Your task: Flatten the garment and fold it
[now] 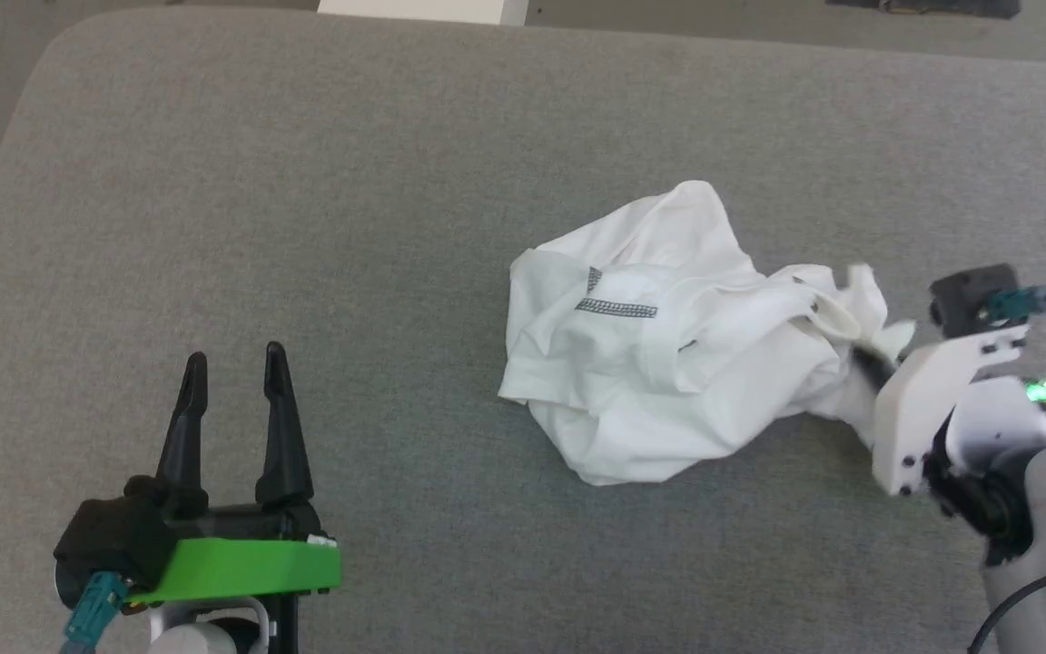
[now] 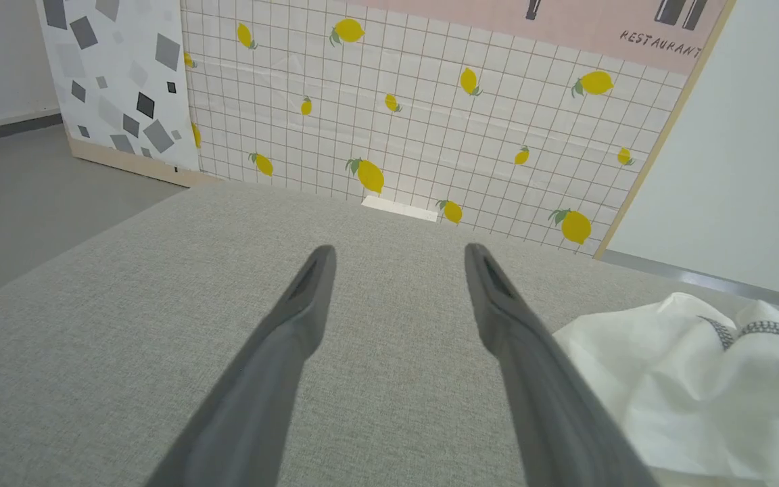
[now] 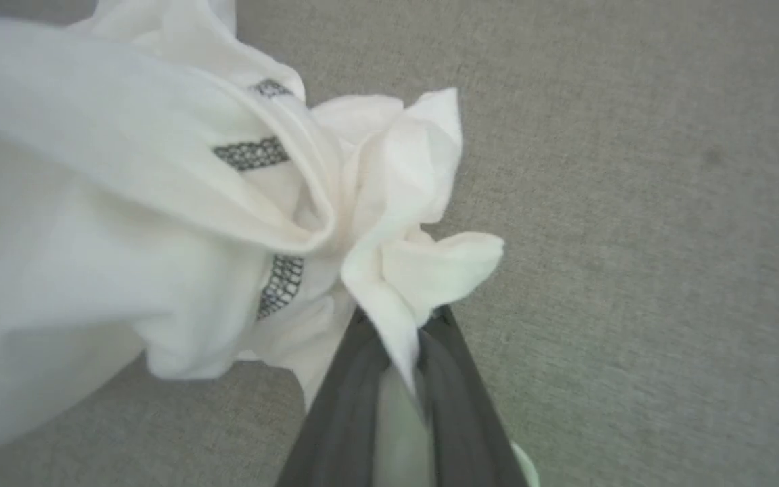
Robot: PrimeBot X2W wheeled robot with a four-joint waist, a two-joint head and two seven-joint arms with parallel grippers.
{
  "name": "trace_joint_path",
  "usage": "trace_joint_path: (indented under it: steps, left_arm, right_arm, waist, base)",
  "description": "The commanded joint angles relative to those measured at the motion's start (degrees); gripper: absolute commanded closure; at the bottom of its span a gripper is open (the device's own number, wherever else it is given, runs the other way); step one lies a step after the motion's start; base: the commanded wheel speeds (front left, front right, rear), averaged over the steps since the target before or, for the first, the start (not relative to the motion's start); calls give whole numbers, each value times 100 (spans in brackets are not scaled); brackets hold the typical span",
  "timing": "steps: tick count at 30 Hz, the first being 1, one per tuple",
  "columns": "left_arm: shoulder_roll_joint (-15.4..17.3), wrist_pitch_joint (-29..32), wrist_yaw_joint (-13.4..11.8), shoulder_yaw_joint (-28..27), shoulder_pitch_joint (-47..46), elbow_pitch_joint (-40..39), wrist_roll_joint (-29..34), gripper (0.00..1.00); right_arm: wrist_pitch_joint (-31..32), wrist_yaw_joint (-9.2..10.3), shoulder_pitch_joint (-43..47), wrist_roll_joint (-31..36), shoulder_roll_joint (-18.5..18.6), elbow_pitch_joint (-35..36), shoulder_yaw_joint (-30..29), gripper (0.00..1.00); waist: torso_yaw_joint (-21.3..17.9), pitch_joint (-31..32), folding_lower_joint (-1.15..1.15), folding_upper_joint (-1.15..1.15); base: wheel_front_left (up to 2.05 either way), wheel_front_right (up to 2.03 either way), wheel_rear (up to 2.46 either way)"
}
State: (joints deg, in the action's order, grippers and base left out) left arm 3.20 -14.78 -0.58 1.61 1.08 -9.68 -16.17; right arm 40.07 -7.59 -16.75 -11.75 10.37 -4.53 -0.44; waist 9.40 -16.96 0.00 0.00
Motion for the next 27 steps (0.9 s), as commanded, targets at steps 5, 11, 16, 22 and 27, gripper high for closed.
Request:
trace_joint_path:
  steps: [5,11,16,22,27]
  left_arm:
    - [-32,-21,-57,-119,46,18,51,0]
    - [-32,-22,-97,-186,254,-18,72,0]
    - [-32,-22,-100,-200,389,-87,82,0]
    - [-32,-22,-50,-177,460,-68,109,0]
    - [-32,-22,-19,-155,420,6,112,0]
  right_arm:
    - [-681,10,-558,235,315,192,-287,100]
    - [-879,10,-662,554,709,504,-983,100]
    - [-817,10,-109,913,903,709,-1912,100]
    - [-844,10,927,1338,652,432,-2806,100]
    - [-1090,10,1222,1438,182,-7,-2905,0]
  waist:
    - [-359,515,0,0]
    - [-505,825,0,0]
    - [-499,875,0,0]
    - [-435,815,0,0]
    - [-454,794,0,0]
  base:
    - [0,0,0]
    - [0,0,0]
    - [0,0,0]
    - [0,0,0]
    - [0,0,0]
